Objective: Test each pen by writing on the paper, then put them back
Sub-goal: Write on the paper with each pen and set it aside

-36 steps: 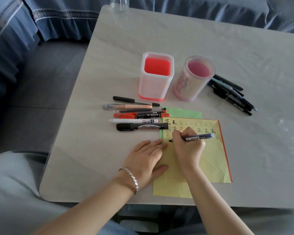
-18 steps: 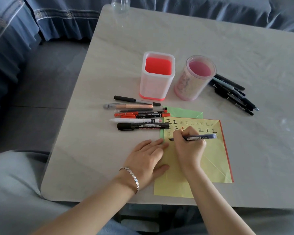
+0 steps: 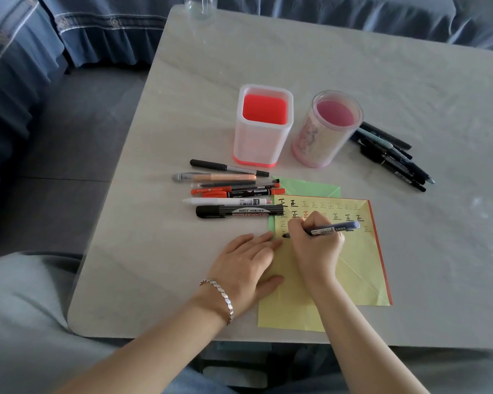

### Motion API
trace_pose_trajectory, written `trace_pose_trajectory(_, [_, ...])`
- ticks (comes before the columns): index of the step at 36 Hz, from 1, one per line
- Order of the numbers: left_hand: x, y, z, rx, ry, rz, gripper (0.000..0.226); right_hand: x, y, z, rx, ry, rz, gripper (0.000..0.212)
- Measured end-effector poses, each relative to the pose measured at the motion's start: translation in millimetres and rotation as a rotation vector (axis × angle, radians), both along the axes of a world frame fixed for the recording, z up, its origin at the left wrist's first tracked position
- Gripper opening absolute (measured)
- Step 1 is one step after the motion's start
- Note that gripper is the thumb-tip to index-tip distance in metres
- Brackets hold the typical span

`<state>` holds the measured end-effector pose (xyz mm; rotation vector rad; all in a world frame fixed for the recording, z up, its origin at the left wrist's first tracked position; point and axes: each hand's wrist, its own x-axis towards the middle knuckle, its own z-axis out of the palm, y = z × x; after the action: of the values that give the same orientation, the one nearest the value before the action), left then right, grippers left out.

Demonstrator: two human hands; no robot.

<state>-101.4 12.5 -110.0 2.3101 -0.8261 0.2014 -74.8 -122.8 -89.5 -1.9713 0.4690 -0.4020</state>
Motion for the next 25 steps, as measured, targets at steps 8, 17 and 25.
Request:
trace_pose_trajectory(8, [0.2, -0.2, 2.0, 0.006, 0.009, 0.000, 0.023, -0.4, 0.3, 0.0, -0.037, 0.000, -0.083, 0.047])
trace_pose_trajectory(17, [0.3, 0.5, 6.7, 0.010, 0.056, -0.009, 0.023, -0.4, -0.4, 6.7, 0.139, -0.062, -0.167, 0.040])
trace_pose_trajectory(25, [-0.5, 0.4, 4.4, 0.078, 0.059, 0.016, 0.040, -17.9, -21.0, 25.6, 0.292, -0.046, -0.106, 0.025])
